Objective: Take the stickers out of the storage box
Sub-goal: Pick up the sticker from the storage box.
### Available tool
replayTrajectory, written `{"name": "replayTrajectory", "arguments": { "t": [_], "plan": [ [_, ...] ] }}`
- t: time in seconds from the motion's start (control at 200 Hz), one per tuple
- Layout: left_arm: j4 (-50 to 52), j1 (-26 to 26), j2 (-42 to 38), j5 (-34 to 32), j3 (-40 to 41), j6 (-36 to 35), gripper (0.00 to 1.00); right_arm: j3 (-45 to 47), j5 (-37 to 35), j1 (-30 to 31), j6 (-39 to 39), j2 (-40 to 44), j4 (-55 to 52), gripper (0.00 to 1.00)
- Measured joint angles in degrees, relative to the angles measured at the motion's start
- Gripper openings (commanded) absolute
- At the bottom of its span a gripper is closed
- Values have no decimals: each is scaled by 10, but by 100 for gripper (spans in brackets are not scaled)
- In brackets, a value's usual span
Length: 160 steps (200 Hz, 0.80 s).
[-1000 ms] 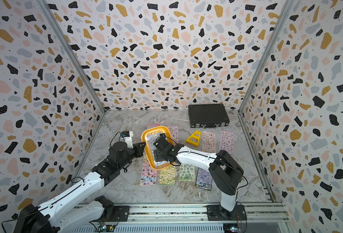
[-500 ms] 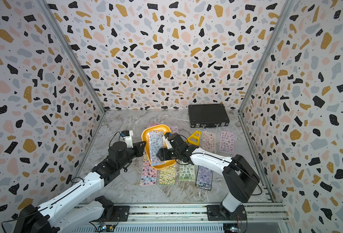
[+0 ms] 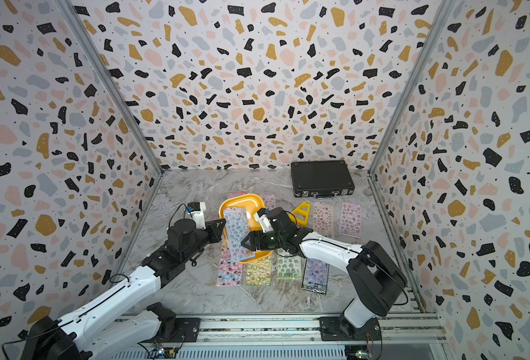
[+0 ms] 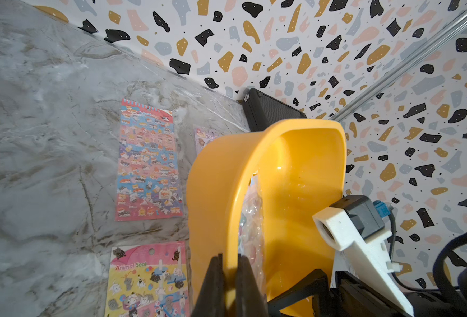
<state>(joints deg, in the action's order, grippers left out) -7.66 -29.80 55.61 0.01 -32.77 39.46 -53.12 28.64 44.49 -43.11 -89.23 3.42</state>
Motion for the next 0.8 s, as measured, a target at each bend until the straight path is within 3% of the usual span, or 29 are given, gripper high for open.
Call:
{"name": "replayTrajectory", "arguments": {
  "t": [0.426,0.801],
  "plan": [
    [-19,-3,0,25,0,7,0,6,-100,10,29,12,-16,73],
    [-8,-3,0,9,0,7,0,2,-69,7,37,14,-40,48]
  ]
}}
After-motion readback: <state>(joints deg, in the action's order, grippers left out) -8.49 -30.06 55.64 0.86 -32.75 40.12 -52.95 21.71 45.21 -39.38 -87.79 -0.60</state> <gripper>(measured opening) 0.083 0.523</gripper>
